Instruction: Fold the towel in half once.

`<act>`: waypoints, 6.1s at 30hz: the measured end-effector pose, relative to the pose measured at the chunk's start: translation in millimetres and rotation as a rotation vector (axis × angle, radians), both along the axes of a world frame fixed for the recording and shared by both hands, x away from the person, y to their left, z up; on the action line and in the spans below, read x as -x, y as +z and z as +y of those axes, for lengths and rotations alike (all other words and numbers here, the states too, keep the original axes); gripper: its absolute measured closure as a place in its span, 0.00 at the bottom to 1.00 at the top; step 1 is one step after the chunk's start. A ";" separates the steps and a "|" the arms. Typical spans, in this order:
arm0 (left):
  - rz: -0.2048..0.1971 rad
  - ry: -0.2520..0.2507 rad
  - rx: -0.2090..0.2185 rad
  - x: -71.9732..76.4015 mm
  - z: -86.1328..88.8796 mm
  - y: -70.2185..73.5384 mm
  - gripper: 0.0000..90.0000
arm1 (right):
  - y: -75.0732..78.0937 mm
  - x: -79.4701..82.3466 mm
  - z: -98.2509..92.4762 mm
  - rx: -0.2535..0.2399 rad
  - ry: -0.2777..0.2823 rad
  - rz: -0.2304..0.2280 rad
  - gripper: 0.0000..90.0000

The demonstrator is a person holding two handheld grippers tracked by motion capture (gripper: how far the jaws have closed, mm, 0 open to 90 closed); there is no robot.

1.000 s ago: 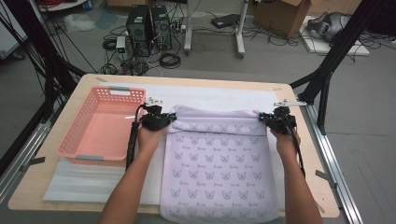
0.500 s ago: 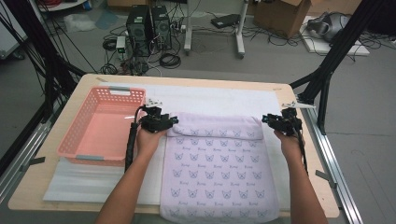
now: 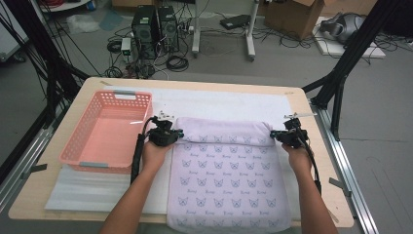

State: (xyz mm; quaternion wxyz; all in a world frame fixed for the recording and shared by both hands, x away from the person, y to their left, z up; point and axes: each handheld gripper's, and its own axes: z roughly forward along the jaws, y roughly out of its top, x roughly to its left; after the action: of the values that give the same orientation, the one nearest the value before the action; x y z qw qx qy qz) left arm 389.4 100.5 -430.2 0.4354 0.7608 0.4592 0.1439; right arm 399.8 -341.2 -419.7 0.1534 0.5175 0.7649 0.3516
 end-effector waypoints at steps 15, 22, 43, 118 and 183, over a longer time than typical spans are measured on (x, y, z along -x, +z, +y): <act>-0.077 -0.069 0.039 61.0 6.6 1.3 1.00 | 10.5 72.7 -19.2 -0.053 0.056 -0.137 0.98; -0.066 -0.084 0.057 87.8 11.3 -12.0 1.00 | 0.2 106.0 -26.9 -0.064 0.092 -0.120 0.98; -0.044 -0.024 0.044 38.7 -4.0 -15.1 0.66 | -4.7 61.3 -3.2 0.016 0.029 -0.092 0.64; -0.062 -0.216 0.093 165.2 16.4 -8.7 0.98 | -6.7 198.9 -17.2 -0.096 0.201 -0.090 0.94; -0.078 -0.045 0.161 83.9 29.7 -14.4 0.52 | -24.0 59.8 -2.3 0.091 -0.077 -0.177 0.82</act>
State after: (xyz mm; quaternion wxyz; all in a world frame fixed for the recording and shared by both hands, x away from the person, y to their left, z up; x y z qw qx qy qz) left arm 305.5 130.2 -444.7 0.5157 0.7274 0.4348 0.1261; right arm 339.9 -343.5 -443.6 0.2570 0.5058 0.7430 0.3549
